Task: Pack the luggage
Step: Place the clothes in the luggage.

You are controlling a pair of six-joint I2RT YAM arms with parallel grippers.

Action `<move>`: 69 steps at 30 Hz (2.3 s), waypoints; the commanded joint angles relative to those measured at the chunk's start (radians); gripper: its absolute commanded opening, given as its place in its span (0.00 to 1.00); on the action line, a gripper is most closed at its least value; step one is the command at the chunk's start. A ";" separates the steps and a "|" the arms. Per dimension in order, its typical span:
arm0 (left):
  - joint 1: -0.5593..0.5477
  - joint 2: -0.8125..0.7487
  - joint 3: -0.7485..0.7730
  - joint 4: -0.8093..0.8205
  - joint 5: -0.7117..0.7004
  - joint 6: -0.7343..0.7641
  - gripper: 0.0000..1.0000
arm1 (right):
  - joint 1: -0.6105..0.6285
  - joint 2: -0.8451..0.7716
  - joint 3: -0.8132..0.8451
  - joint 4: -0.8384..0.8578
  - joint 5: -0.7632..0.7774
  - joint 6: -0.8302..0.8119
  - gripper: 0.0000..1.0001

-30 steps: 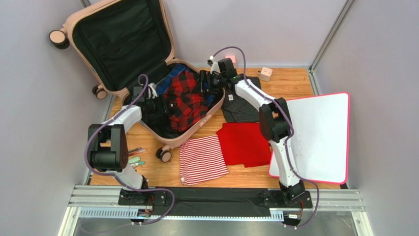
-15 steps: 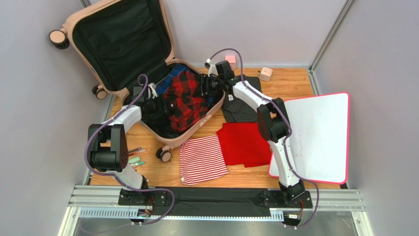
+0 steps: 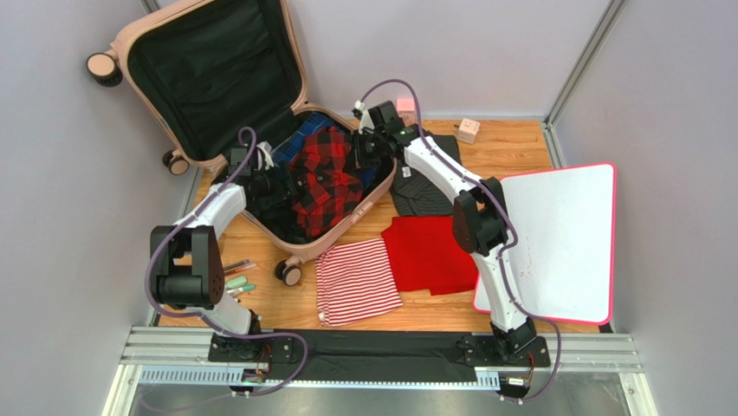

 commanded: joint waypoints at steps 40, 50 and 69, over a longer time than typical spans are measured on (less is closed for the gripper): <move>0.107 -0.259 -0.102 -0.002 -0.039 -0.054 0.81 | -0.006 0.234 0.445 0.245 -0.191 0.069 0.00; 0.055 -0.168 -0.133 0.076 0.042 -0.102 0.78 | -0.024 0.153 0.426 0.144 -0.079 -0.022 0.02; -0.074 -0.038 -0.122 0.202 0.127 -0.215 0.31 | 0.000 0.106 0.472 0.092 0.195 -0.088 0.06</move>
